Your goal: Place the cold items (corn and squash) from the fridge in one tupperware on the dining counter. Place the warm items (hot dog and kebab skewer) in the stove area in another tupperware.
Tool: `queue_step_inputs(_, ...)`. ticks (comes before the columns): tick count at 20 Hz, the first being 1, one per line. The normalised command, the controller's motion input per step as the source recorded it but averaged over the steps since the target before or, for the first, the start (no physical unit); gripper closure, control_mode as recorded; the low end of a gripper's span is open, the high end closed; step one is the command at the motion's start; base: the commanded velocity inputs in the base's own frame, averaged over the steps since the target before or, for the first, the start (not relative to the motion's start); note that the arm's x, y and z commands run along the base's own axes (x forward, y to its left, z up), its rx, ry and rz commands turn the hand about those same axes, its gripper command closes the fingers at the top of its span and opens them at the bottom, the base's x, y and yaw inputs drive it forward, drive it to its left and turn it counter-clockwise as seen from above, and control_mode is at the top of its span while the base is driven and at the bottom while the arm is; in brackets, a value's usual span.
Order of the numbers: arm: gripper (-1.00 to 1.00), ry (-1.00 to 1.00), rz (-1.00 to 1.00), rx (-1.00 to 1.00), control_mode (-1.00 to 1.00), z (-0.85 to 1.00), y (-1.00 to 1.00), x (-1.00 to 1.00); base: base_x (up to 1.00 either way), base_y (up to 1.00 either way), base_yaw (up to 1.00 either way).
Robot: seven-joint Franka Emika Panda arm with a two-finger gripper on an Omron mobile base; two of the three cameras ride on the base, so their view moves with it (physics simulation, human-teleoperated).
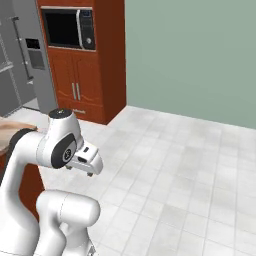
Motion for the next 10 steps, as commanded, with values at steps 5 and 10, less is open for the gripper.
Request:
queue_step_inputs(5, -1.0, 0.0, 0.0, 0.0, 1.0, 0.0, 0.0, 0.0, 1.0, -0.4, 0.2)
queue_step_inputs(10, -1.0, 0.0, 0.0, 0.0, 1.0, 0.0, 0.0, 0.0, 1.0, -0.53, 0.3)
